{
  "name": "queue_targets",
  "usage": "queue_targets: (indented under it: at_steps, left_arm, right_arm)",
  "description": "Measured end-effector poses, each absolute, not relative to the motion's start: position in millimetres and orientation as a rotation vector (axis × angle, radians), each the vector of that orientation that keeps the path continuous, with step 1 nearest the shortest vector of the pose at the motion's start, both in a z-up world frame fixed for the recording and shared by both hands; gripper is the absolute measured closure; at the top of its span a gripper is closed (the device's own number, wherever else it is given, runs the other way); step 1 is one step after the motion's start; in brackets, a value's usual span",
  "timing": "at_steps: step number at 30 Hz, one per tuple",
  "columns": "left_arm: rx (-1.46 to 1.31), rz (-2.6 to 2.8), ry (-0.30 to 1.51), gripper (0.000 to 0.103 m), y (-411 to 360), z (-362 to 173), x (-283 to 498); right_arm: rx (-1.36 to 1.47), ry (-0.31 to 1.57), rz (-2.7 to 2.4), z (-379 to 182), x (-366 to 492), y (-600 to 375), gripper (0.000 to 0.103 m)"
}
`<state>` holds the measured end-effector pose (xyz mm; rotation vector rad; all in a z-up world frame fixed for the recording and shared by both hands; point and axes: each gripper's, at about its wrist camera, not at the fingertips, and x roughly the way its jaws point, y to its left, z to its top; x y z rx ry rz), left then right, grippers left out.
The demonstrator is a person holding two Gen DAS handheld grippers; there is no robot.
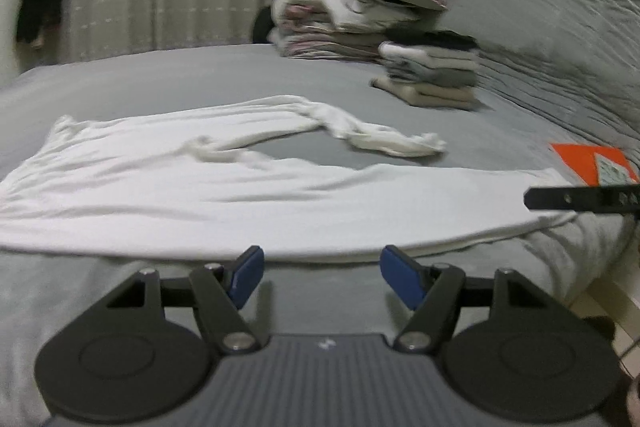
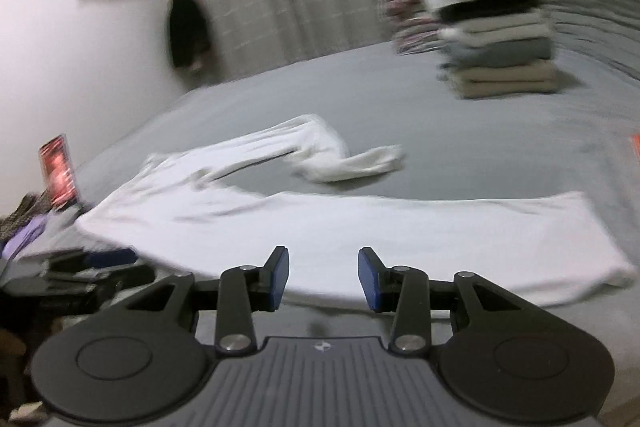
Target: Fold clothes
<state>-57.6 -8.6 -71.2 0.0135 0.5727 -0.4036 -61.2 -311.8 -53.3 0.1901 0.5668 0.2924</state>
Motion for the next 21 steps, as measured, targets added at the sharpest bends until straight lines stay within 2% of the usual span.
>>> queue_targets:
  at_steps: [14,21]
  left_arm:
    - [-0.103,-0.236,0.564,0.039,88,-72,-41]
    - [-0.135,-0.238,0.557,0.040,110,-70,-23]
  right_arm:
    - [-0.017,0.660,0.554,-60,-46,-209,0.064]
    - [-0.064,0.680,0.608,-63,-34,-180,0.064]
